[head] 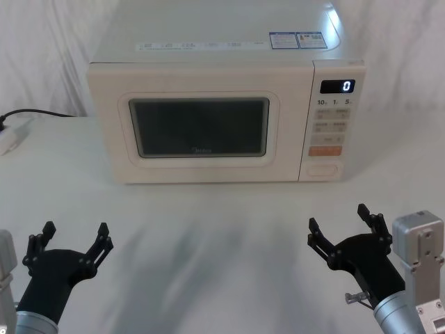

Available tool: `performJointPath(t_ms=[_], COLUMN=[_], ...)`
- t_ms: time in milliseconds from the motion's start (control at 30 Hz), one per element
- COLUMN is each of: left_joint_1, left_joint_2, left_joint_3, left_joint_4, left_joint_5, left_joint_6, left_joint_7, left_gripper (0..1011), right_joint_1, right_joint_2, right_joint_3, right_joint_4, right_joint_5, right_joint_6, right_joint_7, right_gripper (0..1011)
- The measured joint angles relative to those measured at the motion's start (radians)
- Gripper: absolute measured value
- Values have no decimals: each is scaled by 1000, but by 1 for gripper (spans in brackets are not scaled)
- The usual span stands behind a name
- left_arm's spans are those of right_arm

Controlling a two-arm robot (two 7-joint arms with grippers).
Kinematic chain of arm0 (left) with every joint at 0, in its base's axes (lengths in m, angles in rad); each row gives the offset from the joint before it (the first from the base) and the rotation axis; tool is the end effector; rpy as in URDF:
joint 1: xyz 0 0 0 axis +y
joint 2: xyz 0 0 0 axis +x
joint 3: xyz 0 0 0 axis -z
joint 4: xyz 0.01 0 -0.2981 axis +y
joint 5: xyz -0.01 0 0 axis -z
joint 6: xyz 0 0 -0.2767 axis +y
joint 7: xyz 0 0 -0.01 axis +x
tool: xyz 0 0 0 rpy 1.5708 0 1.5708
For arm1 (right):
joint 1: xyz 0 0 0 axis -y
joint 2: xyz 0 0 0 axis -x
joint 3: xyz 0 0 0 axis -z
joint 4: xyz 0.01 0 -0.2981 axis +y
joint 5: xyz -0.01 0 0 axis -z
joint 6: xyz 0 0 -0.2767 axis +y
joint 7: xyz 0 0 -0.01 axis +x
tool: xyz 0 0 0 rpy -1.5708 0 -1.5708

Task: Press the button to open the microwave door with one hand; close the microwave door with the other hand.

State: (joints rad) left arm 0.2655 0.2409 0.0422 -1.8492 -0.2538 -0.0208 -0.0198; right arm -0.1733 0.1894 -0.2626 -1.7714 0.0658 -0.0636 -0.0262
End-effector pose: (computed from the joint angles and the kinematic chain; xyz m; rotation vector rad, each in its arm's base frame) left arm 0.2190 0.0428 -0.2927 -0.0381 0.0141 1.4461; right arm 0.2337 0.0275 -0.3048 -0.0034 -0.0889 -1.3019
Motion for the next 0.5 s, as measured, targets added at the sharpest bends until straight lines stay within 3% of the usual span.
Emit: performJointPath(t_ms=[500], left_joint_1=[0], left_joint_2=[0], left_joint_3=[0], left_joint_4=[0], left_joint_5=[0], left_joint_6=[0], left_joint_7=[0], left_gripper=[1001], right_joint_1=[0], right_joint_2=[0], right_joint_3=[0], right_joint_4=[0], right_joint_5=[0], right_joint_6=[0], right_joint_7=[0], right_gripper=[1002])
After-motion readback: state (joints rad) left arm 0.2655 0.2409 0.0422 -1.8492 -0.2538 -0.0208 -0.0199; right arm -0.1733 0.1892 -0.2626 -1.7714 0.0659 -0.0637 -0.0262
